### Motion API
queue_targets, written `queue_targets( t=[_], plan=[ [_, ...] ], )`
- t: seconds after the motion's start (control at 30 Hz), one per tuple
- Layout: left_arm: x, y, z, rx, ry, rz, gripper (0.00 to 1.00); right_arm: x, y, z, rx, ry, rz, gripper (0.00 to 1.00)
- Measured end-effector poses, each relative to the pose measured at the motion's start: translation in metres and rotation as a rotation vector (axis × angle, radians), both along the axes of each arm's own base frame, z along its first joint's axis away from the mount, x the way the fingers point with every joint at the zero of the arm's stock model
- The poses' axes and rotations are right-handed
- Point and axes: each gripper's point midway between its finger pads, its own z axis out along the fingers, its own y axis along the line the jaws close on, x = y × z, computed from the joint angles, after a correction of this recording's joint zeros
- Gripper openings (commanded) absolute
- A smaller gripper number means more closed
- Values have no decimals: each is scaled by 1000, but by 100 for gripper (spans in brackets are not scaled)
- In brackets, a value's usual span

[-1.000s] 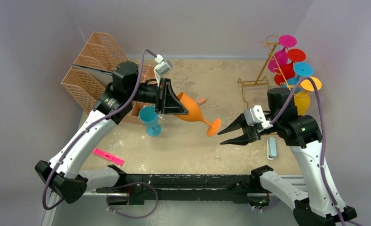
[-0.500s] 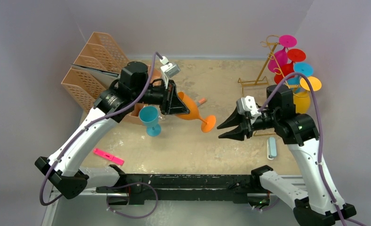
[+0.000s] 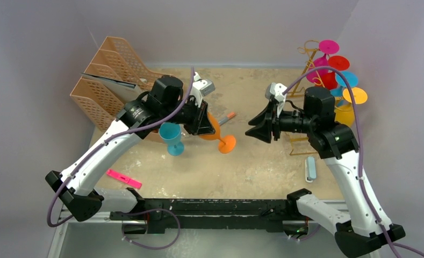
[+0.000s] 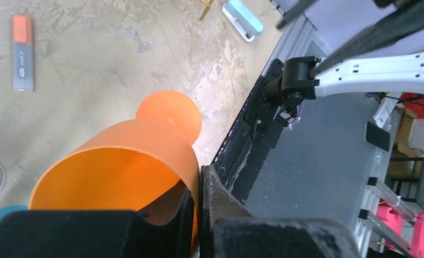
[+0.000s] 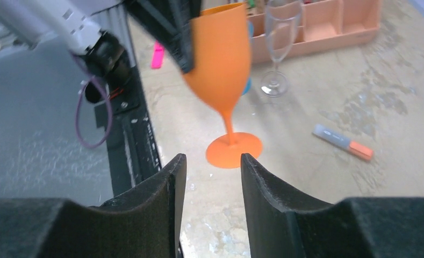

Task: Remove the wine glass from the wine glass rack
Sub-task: Place the wine glass at the center of the board.

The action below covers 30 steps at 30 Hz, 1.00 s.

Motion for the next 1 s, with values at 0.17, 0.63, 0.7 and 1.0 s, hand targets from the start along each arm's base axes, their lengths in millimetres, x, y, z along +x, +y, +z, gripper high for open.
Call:
queue_targets(
  t=[0.17, 0.63, 0.7, 1.0],
  plan=[
    [-3, 3, -7, 52, -37, 7, 0, 25, -1, -3, 2, 84, -140, 47],
    [36, 8, -44, 222, -30, 175, 0, 73, -36, 15, 5, 184, -589, 79],
    [40, 8, -49, 240, -35, 193, 0, 72, -37, 18, 19, 187, -602, 80],
    [77, -8, -64, 318, -61, 233, 0, 75, -49, 24, 59, 186, -709, 87]
  ],
)
